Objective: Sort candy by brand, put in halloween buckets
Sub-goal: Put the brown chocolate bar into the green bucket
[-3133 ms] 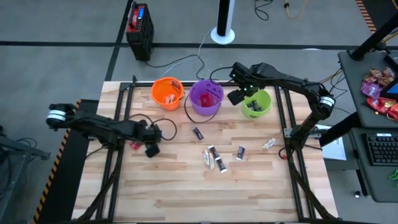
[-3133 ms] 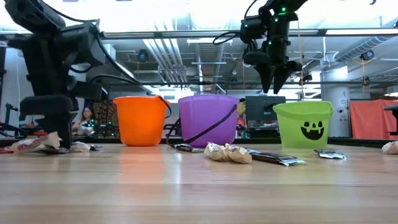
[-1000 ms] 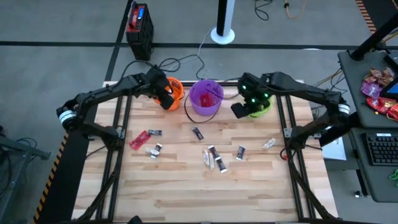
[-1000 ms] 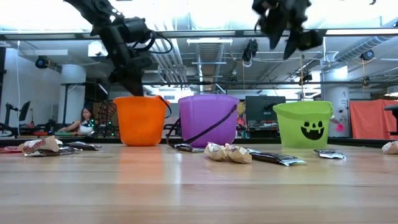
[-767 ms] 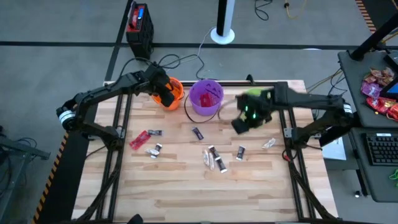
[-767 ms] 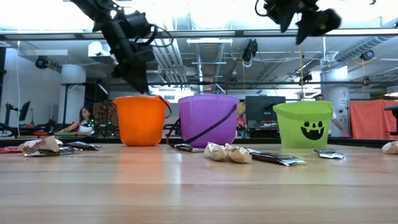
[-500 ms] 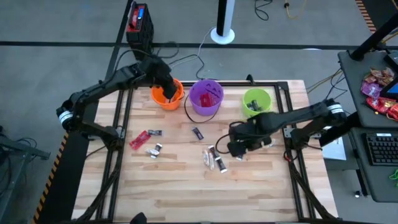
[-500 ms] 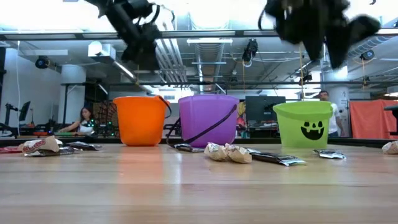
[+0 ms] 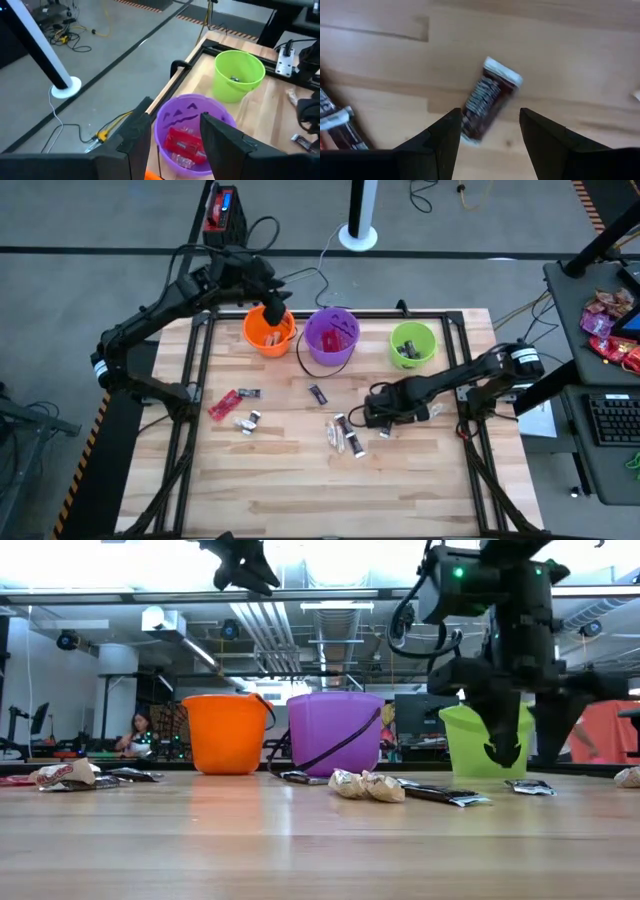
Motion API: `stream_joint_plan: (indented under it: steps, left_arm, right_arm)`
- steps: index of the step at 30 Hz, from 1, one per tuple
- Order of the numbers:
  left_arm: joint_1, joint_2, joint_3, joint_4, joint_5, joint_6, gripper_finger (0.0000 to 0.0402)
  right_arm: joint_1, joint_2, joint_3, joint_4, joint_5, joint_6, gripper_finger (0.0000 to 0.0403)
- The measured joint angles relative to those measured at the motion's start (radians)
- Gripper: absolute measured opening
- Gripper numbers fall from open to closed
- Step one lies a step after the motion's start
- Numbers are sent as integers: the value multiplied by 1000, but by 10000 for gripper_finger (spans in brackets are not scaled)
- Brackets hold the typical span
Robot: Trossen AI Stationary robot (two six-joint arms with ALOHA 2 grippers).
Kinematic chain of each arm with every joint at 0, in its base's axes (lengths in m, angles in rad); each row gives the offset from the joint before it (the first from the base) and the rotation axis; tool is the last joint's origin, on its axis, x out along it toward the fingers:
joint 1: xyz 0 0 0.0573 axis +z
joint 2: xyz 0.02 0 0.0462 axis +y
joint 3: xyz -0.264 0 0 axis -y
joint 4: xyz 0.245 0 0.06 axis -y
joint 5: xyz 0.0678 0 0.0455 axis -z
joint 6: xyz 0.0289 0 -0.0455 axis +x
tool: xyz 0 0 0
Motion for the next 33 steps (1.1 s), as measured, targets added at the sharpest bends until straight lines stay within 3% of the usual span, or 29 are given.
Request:
stream_joint_plan:
  steps: [11, 18, 22, 28, 33]
  left_arm:
    - [-1, -1, -34, -48, 0, 3, 153]
    - [-1, 2, -45, -50, -2, 10, 152]
    - [-1, 2, -46, -50, -2, 10, 152]
    - [-1, 2, -47, -59, -2, 14, 152]
    - [-3, 2, -48, -102, -2, 32, 152]
  right_arm:
    - [-7, 53, -94, 131, 6, -16, 181]
    - [-8, 54, -95, 161, 8, -85, 75]
    - [-9, 51, -90, 190, 8, -102, 36]
    - [-8, 15, -65, 159, 26, -120, 30]
    - [-24, -80, 19, 138, 136, -151, 30]
